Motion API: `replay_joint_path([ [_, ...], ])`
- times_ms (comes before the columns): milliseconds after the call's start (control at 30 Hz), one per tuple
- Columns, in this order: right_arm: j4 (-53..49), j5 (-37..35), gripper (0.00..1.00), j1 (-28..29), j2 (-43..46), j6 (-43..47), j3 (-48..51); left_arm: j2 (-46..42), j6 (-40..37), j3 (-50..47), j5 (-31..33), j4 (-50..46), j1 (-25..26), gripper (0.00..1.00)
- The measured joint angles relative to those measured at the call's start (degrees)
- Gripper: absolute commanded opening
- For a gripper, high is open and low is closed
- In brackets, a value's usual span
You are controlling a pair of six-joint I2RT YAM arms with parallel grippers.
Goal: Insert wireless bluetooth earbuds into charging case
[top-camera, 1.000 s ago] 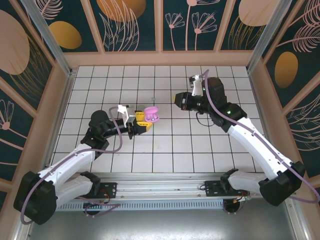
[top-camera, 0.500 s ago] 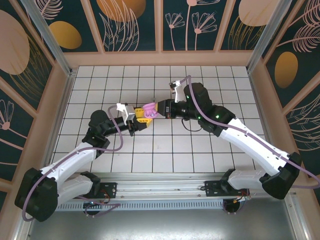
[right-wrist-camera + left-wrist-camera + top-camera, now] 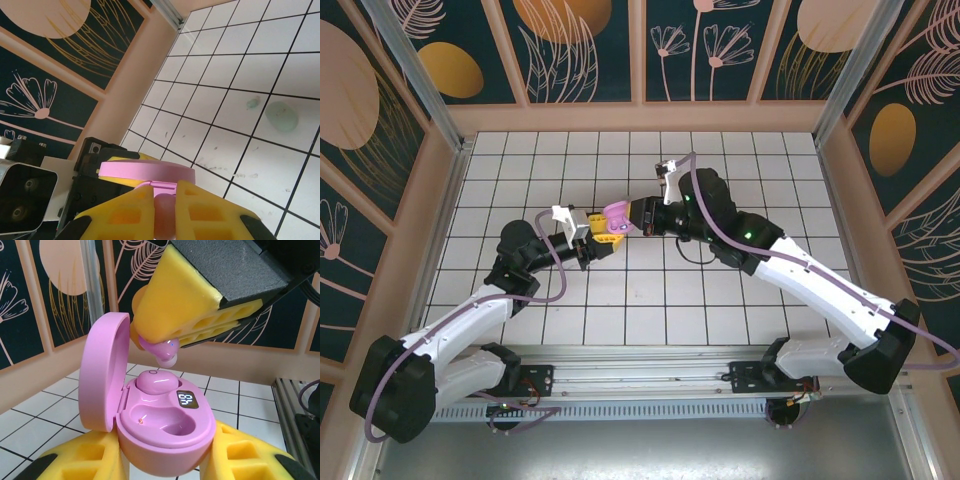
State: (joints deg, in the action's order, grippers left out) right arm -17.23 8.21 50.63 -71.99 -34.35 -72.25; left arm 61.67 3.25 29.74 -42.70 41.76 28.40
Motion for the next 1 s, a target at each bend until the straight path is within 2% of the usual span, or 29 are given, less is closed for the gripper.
replay_joint_path([
  [133,1.6,-0.9,0.13,1.0,-0.5,-0.6,-0.2,0.0,0.0,0.0,0.6,-0.4,0.0,0.10],
  [333,2.0,2.2,0.13,5.0,-2.4,-0.5,-0.2,0.1,0.0,0.0,0.8,-0.4,0.2,0.09],
  [1000,2.2,-0.9,0.14,4.9,-2.6,0.4,-0.1,0.1,0.0,0.0,0.8,-0.9,0.2,0.09],
])
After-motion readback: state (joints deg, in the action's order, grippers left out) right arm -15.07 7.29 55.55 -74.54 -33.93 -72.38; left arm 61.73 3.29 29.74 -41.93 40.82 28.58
